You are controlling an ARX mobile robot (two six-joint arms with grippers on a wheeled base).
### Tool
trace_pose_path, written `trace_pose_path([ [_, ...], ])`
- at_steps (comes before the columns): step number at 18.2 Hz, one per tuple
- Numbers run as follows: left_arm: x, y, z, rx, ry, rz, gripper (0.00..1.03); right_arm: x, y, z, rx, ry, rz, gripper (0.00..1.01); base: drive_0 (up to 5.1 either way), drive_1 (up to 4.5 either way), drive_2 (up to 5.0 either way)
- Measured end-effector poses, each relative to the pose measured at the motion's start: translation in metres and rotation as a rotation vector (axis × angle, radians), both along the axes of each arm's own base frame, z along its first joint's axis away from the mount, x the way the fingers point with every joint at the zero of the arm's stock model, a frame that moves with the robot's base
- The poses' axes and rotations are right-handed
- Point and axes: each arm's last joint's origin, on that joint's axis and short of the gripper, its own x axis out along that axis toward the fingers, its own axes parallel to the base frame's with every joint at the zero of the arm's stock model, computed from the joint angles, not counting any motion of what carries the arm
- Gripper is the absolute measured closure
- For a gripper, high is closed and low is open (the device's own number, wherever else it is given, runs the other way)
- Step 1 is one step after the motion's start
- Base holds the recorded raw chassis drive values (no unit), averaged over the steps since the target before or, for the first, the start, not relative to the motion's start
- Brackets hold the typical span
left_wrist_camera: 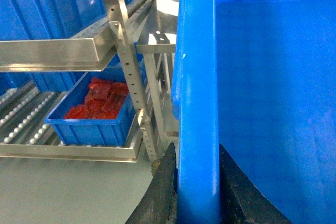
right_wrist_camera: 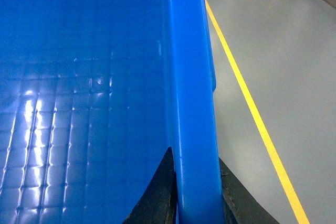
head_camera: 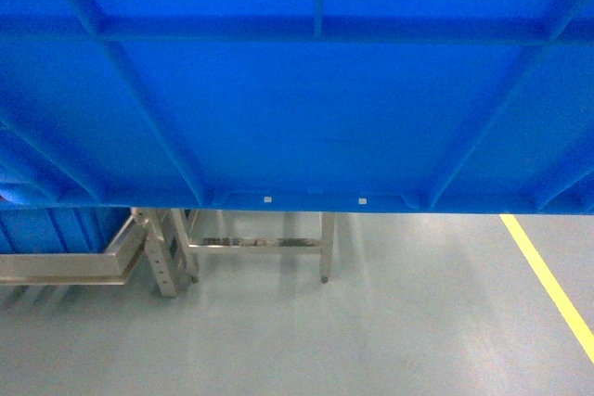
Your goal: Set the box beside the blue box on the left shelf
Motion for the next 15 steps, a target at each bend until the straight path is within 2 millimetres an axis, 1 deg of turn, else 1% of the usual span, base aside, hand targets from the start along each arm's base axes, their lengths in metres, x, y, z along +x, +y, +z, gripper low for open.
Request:
trace_pose_path([
  [15, -0.0003, 0.0001, 0.0004, -0.001, -0.002, 0.001, 0.91, 0.0, 0.0001, 0.0002, 0.001, -0.002, 0.0, 0.91, -5.0, 2.43, 2.4],
])
